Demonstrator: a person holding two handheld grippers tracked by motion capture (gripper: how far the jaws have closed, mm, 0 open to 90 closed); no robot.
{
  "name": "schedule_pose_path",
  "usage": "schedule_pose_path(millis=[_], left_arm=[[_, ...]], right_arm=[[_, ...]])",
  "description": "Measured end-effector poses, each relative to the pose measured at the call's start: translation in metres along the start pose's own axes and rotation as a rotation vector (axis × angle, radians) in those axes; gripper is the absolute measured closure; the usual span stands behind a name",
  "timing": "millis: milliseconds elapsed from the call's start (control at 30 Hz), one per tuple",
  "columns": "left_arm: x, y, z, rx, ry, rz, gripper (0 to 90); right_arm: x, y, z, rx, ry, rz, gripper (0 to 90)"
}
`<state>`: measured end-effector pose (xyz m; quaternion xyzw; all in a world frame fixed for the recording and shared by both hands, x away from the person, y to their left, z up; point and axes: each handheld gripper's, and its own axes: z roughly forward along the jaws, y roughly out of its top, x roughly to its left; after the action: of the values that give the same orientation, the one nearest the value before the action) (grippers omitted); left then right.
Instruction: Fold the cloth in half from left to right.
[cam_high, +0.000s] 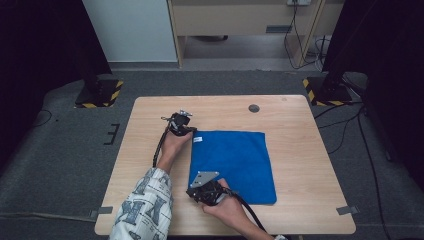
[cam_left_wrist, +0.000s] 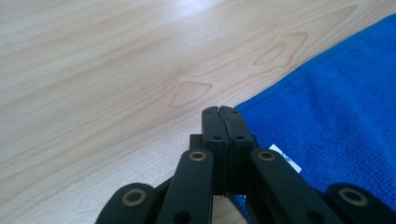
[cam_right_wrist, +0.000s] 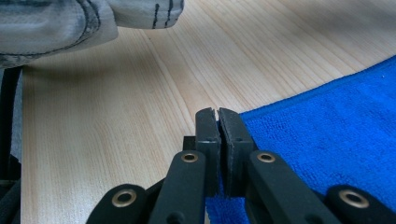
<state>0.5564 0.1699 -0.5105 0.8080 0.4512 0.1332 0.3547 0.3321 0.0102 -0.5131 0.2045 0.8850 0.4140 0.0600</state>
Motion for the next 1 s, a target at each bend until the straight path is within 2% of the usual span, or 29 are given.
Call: schedule_pose_path(millis=[433, 600, 700, 833, 1000], left_arm=[[-0.001, 0.010, -0.028, -0.044, -0.002, 0.018, 89.8], [-0.002, 0.015, -0.034, -0.030, 0.004, 0.037, 89.8], [-0.002, 0.020, -0.039, -0.039, 0.003, 0.037, 89.8], [-0.004, 0.026, -0.044, -0.043, 0.008, 0.059, 89.8], [-0.002, 0.026, -0.048, -0.043, 0.012, 0.054, 89.8]], right_arm=[[0.008, 0.007, -0.009, -0.035, -0.008, -0.007, 87.8], [0.012, 0.010, -0.009, -0.046, -0.010, -0.008, 87.8], [0.014, 0.013, -0.010, -0.051, -0.011, -0.012, 87.8], [0.015, 0.018, -0.012, -0.065, -0.018, -0.017, 87.8], [0.019, 0.025, -0.014, -0.079, -0.016, -0.026, 87.8]])
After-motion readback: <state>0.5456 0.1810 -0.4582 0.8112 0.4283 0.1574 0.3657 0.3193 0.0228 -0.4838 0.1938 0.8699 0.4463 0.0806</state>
